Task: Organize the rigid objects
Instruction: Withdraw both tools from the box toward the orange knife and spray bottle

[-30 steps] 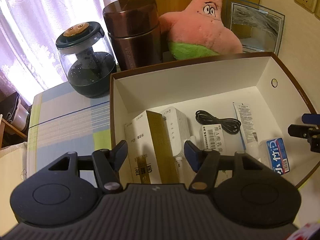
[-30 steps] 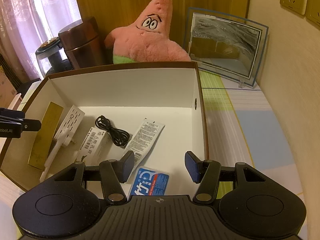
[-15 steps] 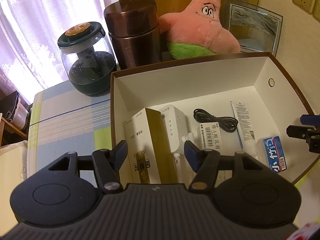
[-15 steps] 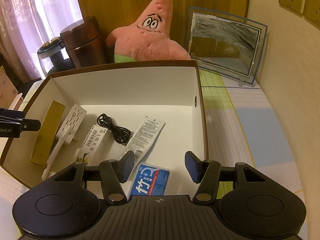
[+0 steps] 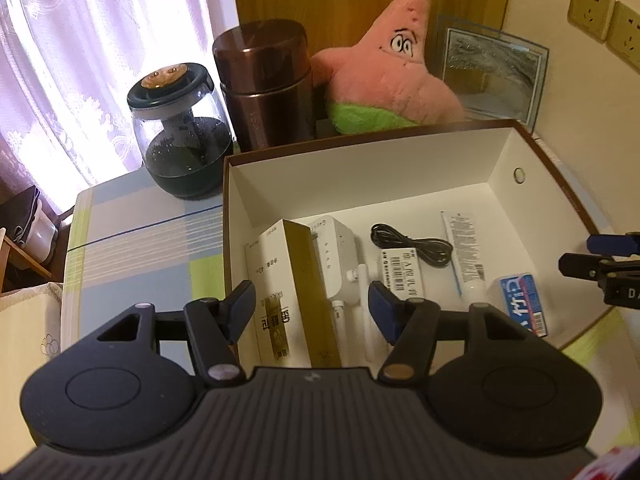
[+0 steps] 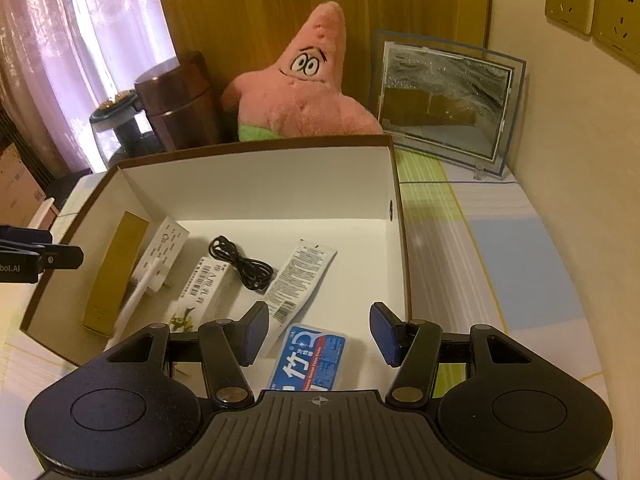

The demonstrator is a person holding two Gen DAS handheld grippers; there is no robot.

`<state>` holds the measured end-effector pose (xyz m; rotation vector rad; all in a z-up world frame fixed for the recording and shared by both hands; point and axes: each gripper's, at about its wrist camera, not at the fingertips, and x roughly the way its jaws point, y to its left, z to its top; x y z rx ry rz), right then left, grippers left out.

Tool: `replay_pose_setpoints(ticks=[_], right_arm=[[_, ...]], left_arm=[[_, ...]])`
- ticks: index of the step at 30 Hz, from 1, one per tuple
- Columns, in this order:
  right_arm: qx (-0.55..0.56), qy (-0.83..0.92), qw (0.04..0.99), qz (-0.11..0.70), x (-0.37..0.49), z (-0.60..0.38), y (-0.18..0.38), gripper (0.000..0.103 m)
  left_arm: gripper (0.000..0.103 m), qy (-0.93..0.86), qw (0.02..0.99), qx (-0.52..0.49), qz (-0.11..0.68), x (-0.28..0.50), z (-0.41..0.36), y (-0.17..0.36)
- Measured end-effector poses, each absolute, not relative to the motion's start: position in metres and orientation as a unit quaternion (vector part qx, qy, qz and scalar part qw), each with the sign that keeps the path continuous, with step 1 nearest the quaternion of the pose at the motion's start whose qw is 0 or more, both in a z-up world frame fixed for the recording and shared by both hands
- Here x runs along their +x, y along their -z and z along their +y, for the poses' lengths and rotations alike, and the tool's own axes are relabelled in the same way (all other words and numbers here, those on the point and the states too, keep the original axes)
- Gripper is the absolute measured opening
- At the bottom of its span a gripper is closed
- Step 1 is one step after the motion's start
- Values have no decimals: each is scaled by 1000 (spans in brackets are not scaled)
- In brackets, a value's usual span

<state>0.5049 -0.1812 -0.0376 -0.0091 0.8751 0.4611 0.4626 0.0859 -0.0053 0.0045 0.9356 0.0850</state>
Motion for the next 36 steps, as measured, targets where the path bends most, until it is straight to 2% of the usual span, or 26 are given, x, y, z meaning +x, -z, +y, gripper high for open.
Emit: replay_pose_setpoints(ticks=[19, 36], right_arm=[[43, -256, 886, 384, 433, -209, 6, 53], [49, -271, 865, 419, 353, -218, 32, 54]], left_arm=[[59, -30, 909, -40, 414, 372, 71, -32], [59, -33, 890, -55, 451, 289, 51, 3]])
